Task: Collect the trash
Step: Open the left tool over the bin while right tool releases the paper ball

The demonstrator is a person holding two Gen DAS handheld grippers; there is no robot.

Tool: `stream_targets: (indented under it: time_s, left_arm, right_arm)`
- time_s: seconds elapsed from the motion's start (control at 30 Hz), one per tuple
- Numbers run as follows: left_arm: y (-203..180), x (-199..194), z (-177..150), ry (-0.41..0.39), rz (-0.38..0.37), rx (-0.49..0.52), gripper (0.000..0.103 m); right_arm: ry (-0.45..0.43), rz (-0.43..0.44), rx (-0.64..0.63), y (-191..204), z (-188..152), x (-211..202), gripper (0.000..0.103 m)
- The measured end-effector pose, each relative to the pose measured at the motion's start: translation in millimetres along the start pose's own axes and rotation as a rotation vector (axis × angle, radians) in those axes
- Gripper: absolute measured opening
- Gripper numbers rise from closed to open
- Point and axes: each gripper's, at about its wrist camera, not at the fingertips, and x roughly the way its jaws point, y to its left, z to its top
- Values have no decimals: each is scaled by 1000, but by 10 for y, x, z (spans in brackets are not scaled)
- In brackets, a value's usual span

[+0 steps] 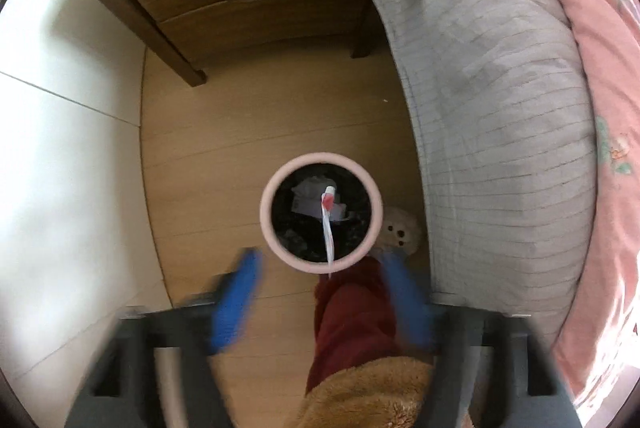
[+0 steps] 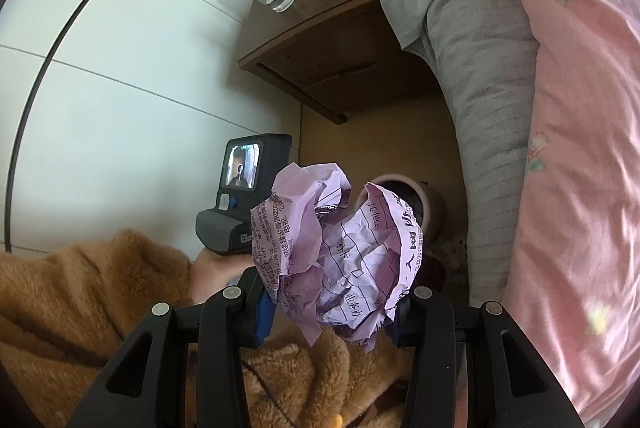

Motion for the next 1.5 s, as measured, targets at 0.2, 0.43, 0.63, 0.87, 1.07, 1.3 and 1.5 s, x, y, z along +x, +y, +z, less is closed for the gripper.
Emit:
stream_targets:
  time_s: [0.2, 0.43, 0.63, 0.87, 1.07, 1.3, 1.5]
  left_arm:
    - [169, -59, -40, 4, 22, -30, 79]
    - [383, -366, -168, -59, 85, -62, 80]
    - [634, -528, -258, -92, 125, -130, 80]
    - [718, -467, -343, -77, 137, -142, 81]
    - [714, -413, -370, -69, 136, -144, 81]
    - [766, -384, -384, -62, 144, -159, 81]
    - [748, -387, -378, -62, 149, -155, 81]
  right_arm:
    - [25, 14, -5, 12, 70, 165, 42]
    - [135, 17, -65, 111, 257, 775, 42]
    - [234, -5, -134, 157, 356, 1347, 42]
    - [304, -49, -167, 122, 393, 1812, 42]
    - [346, -83, -192, 142, 326, 2015, 54]
    - [321, -76, -194, 132, 398, 2051, 74]
    - [297, -80, -184, 77, 442, 2031, 75]
